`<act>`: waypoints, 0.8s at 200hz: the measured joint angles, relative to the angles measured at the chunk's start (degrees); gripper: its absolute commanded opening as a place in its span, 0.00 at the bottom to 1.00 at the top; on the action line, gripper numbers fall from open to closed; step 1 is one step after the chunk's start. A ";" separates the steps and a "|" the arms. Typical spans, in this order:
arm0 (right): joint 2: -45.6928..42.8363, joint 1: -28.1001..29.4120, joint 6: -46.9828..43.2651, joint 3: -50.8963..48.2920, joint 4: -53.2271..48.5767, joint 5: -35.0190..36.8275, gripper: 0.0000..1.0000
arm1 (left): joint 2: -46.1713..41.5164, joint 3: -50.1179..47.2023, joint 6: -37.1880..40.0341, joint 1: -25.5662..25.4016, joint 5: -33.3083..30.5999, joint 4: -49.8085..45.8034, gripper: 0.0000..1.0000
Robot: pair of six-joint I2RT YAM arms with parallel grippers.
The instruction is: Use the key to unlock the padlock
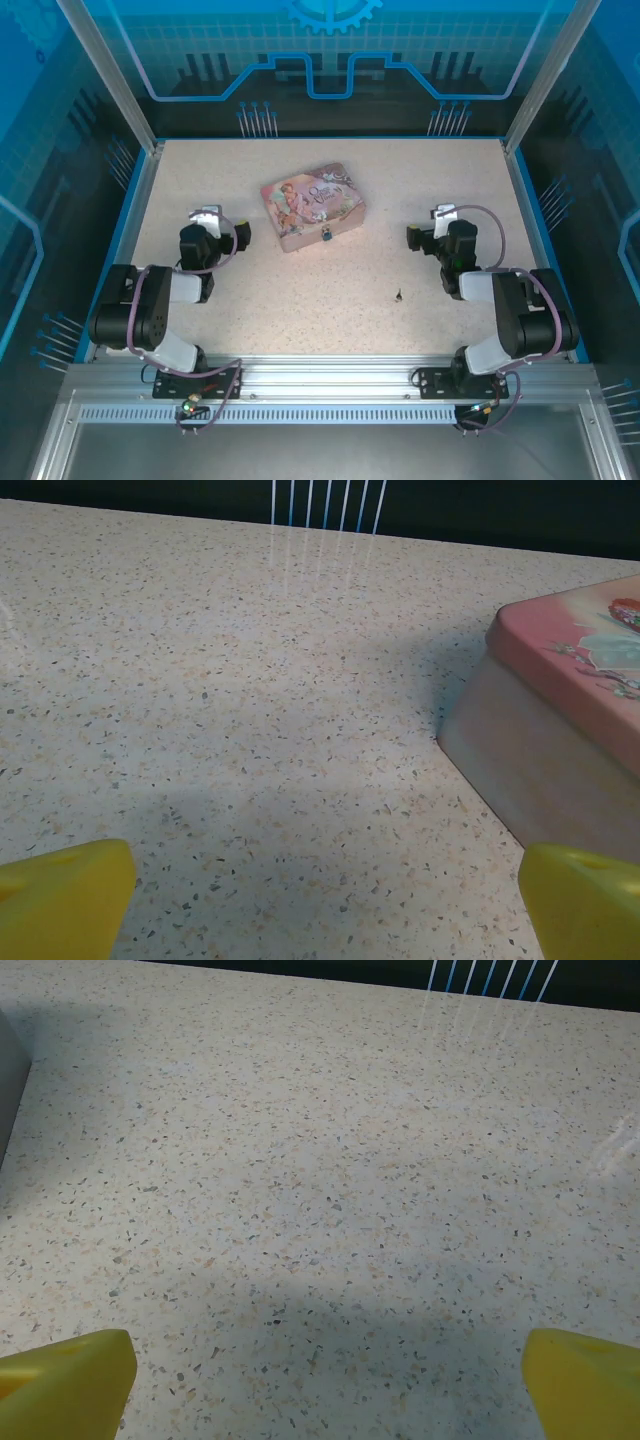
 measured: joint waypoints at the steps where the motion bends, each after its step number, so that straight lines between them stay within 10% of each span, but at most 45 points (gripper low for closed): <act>1: 0.00 0.00 0.00 0.00 0.00 0.00 1.00 | 0.00 0.00 0.02 0.00 0.00 0.00 0.99; 160: -2.12 -0.72 1.01 2.67 -6.86 -0.59 1.00 | -0.87 -4.39 -1.75 0.79 -2.43 5.92 0.99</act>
